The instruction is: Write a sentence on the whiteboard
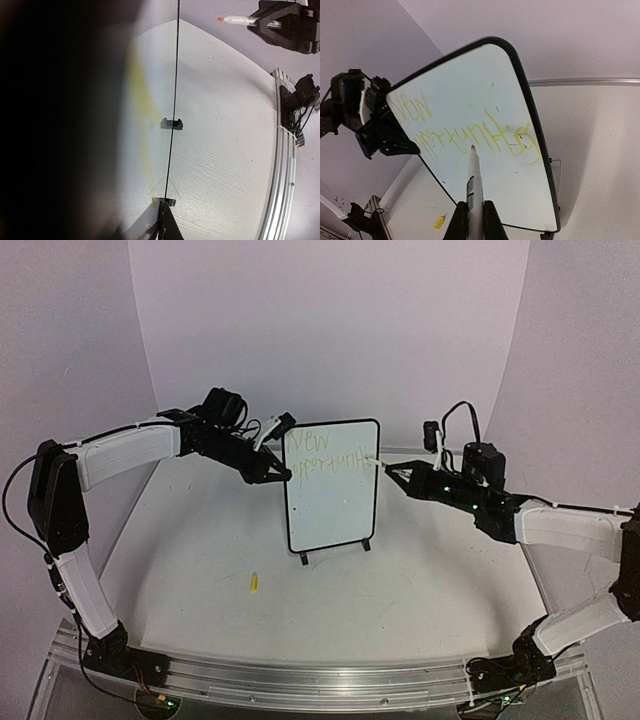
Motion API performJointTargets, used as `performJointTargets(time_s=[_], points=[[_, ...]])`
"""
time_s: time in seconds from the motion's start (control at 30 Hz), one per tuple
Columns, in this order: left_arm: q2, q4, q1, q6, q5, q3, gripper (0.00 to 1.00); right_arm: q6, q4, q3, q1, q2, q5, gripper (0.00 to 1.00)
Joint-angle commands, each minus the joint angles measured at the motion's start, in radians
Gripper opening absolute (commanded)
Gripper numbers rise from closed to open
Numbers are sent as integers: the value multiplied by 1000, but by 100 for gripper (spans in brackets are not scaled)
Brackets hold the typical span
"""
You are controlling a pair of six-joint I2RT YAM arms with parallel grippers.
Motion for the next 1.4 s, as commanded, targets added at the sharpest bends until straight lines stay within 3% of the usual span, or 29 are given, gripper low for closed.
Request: performJointTargets(time_s=[0.0,0.3,0.67,0.97,1.37], points=[[-19,-70,-5,42,-90,-20,0,-12,29,-5,7,-66,-56,0],[-10,-68,-4,43,-92,-22,0,-65,-43,5,167,-18,82,0],[-15,-65,-7,43,-96,-27,0,-58,27,132,332,237,99,0],[-17,-62,-6,43,-102,-30,0,-43,41,229,363,368,146,0],[-20,-63,-6,46,-104,-30,0,-24,58,266,364,398,234,0]])
